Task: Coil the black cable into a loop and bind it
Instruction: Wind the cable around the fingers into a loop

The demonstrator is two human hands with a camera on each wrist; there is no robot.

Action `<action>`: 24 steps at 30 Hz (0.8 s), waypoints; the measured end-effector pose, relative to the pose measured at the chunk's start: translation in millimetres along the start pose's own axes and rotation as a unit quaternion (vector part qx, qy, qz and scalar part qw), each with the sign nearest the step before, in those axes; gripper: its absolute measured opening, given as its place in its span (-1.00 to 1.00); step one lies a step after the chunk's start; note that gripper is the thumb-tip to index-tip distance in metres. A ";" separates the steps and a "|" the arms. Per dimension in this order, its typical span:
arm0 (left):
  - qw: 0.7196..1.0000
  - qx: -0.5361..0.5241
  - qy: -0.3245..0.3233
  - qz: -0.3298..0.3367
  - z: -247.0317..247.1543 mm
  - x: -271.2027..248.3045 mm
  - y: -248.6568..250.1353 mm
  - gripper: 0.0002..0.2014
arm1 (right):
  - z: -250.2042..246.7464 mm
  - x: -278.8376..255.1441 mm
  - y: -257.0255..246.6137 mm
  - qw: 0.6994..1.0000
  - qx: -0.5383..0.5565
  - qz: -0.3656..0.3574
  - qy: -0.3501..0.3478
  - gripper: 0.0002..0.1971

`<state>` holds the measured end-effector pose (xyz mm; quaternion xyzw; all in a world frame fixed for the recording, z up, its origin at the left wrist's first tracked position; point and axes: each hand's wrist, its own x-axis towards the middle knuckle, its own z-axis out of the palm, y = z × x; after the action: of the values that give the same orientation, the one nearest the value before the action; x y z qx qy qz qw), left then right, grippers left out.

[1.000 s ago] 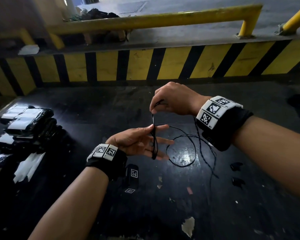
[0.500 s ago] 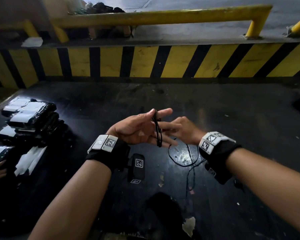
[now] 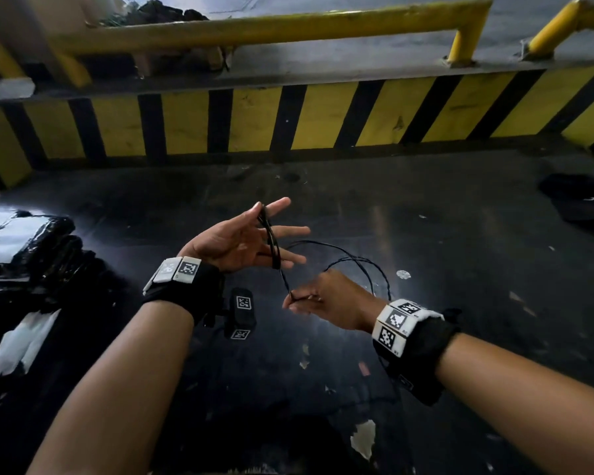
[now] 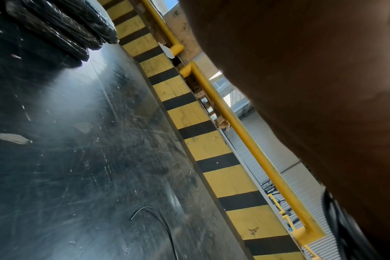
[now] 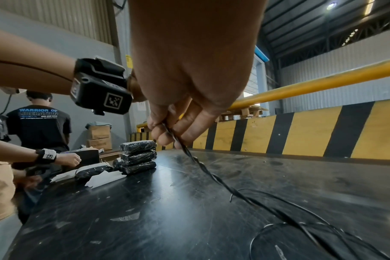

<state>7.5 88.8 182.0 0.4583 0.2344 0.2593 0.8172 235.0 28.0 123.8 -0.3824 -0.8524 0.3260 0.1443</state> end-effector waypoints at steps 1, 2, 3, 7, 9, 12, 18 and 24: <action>1.000 0.002 0.006 -0.002 -1.2 0.0 -1.2 -0.56 | -0.9 -1.1 -2.7 1.000 -0.011 -0.003 0.000 -0.81; 1.000 0.003 0.014 -0.005 -1.9 0.4 -2.7 -0.56 | -2.7 -2.0 -6.9 1.000 -0.021 -0.002 -0.001 -0.82; 1.000 0.002 0.022 -0.010 -2.3 1.1 -4.5 -0.56 | -4.1 -2.9 -10.6 1.000 -0.027 0.002 -0.003 -0.82; 0.996 0.017 0.079 -0.045 -8.8 -0.4 -12.4 -0.51 | -18.8 -3.6 -27.2 0.997 -0.078 0.005 -0.027 -0.81; 0.993 0.030 0.092 -0.070 -11.8 -3.5 -16.6 -0.47 | -35.3 -0.4 -37.5 0.992 -0.120 0.006 -0.038 -0.85; 0.991 0.034 0.093 -0.091 -10.9 -5.7 -24.4 -0.36 | -68.8 9.1 -56.4 0.984 -0.172 0.013 -0.042 -0.89; 0.987 0.048 0.087 -0.125 -1.0 -4.2 -32.5 -0.32 | -120.5 37.2 -86.2 0.962 -0.271 -0.006 -0.010 -0.77; 0.988 0.042 0.045 -0.140 7.3 -7.8 -40.8 -0.33 | -139.7 63.9 -84.4 0.957 -0.289 -0.032 0.013 -0.82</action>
<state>14.7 61.0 151.1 0.4427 0.3431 0.1527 0.8142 214.6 96.1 283.9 -0.3843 -0.9202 0.0554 0.0493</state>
